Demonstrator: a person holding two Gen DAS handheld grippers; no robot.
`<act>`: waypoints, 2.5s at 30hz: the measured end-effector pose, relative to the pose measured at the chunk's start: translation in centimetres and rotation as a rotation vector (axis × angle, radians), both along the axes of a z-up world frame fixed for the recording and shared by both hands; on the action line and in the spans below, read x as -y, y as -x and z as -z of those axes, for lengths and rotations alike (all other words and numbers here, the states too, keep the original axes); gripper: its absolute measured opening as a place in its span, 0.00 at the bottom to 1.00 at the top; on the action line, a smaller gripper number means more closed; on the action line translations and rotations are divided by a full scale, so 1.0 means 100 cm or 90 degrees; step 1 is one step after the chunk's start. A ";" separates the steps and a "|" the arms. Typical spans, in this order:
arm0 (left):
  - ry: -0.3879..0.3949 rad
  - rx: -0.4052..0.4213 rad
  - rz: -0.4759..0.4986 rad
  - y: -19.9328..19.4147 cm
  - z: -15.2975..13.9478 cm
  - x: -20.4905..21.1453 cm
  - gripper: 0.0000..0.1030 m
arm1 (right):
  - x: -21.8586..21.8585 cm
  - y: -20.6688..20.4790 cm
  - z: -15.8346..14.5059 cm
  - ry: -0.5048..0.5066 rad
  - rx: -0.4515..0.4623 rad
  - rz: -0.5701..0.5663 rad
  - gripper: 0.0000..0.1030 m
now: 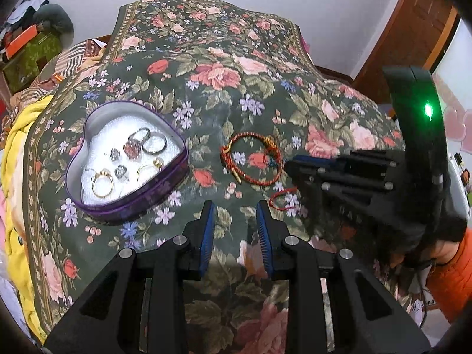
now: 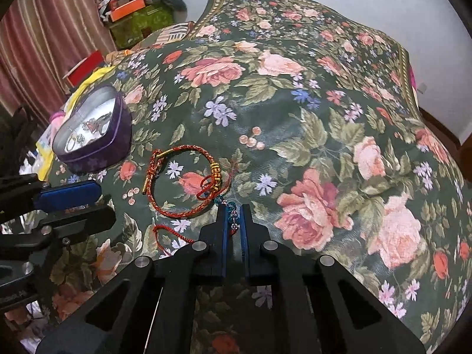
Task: Organize jewelry
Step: 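Grasp the red-string charm with right tool while left tool grasps the red beaded bracelet, then carry both red pieces over the heart tin and lower them in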
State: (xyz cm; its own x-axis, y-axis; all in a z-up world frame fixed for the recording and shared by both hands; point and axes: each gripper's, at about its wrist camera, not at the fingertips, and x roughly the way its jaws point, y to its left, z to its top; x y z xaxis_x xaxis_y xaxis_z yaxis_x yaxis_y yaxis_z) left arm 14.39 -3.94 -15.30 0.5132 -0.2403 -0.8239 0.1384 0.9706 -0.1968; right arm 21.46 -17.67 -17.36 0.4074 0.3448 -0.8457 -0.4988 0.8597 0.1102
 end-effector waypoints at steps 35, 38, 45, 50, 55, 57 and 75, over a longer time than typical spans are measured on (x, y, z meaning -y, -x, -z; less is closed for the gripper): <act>-0.015 -0.034 0.034 -0.058 0.026 0.055 0.06 | 0.092 0.027 -0.050 -0.111 0.084 0.133 0.07; -0.021 -0.029 0.032 -0.055 0.023 0.055 0.06 | 0.089 0.028 -0.054 -0.113 0.092 0.128 0.07; -0.026 0.037 0.006 -0.035 -0.013 0.041 0.06 | 0.078 0.029 -0.072 -0.128 0.116 0.113 0.07; -0.022 0.097 -0.025 -0.022 -0.049 0.021 0.06 | 0.060 0.028 -0.089 -0.140 0.140 0.092 0.07; -0.023 0.145 -0.055 -0.014 -0.076 -0.002 0.06 | 0.038 0.027 -0.104 -0.153 0.160 0.068 0.07; -0.021 0.161 -0.068 -0.010 -0.084 -0.012 0.06 | 0.029 0.026 -0.109 -0.158 0.165 0.059 0.07; 0.001 0.199 -0.170 0.013 -0.099 -0.094 0.06 | -0.047 0.022 -0.118 -0.187 0.152 -0.015 0.07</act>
State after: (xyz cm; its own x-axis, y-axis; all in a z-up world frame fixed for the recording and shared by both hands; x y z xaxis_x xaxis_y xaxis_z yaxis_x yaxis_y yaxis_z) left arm 13.11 5.44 -5.40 0.7829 -0.0660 -0.6187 -0.0652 0.9802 -0.1871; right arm 19.29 -13.00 -5.55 0.5700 0.5699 -0.5918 -0.5596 0.7967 0.2282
